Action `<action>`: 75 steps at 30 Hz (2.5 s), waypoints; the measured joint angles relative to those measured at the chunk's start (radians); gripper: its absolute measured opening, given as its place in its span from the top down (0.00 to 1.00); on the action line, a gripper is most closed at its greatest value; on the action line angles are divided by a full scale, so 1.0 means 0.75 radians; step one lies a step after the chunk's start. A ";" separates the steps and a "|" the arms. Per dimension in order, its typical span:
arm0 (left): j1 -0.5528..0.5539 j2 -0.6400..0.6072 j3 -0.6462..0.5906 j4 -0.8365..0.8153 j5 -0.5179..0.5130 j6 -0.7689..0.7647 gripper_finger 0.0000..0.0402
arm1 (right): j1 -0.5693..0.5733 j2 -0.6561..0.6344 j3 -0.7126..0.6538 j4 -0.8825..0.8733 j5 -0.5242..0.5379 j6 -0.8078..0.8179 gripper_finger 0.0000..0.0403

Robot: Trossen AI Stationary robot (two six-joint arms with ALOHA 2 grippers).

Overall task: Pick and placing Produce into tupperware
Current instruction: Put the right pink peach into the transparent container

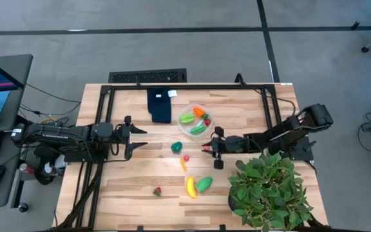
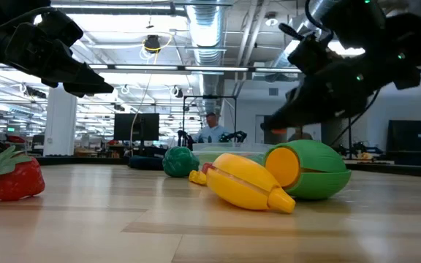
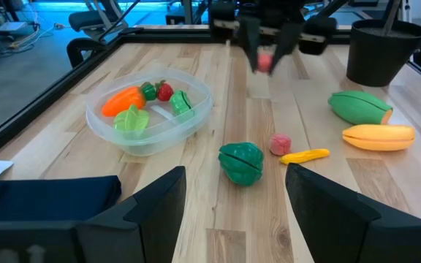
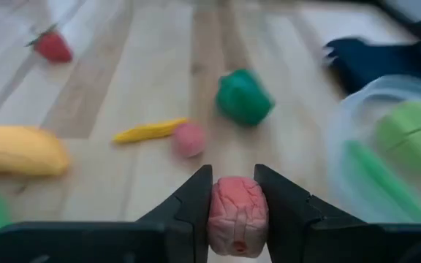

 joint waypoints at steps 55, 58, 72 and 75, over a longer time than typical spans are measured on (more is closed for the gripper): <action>-0.001 0.001 0.001 0.003 0.038 0.007 0.43 | -0.544 0.275 0.408 -0.291 -0.207 -0.219 0.77; -0.001 0.001 0.001 0.003 0.047 -0.007 0.43 | -0.551 0.274 0.408 -0.312 -0.207 -0.205 0.77; -0.003 0.001 0.001 0.002 0.047 -0.010 0.43 | -0.561 0.274 0.408 -0.329 -0.206 -0.170 0.67; -0.003 0.001 0.001 0.003 0.047 -0.009 0.43 | -0.561 0.274 0.408 -0.329 -0.206 -0.170 0.61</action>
